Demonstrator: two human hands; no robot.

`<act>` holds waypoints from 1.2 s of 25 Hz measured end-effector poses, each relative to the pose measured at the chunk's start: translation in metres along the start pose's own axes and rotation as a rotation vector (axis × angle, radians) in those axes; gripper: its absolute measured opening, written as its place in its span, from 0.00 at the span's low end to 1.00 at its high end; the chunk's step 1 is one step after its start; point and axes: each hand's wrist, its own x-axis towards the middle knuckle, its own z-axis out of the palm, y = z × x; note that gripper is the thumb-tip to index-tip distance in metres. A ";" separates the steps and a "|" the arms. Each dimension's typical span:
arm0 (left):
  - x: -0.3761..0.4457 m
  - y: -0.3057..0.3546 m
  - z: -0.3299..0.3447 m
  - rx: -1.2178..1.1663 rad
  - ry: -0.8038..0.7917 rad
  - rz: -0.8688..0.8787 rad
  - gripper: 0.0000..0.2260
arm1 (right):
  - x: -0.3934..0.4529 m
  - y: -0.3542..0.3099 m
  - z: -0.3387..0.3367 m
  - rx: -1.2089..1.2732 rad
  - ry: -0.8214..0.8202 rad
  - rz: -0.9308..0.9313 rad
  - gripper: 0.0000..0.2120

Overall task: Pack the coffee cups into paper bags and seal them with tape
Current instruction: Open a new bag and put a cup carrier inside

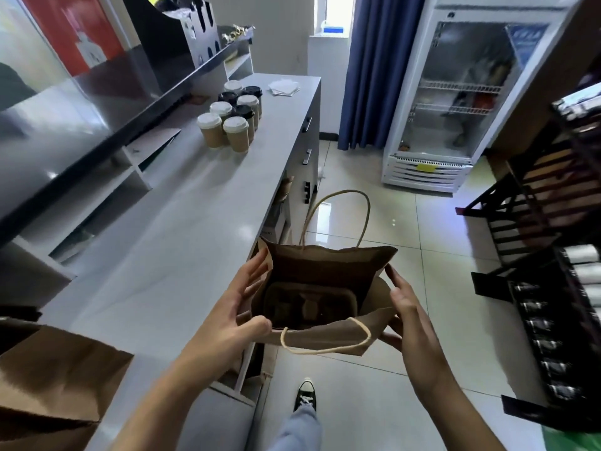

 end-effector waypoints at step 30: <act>0.359 0.002 -0.071 -0.053 0.133 -0.069 0.41 | 0.401 -0.084 0.031 -0.077 -0.125 0.032 0.30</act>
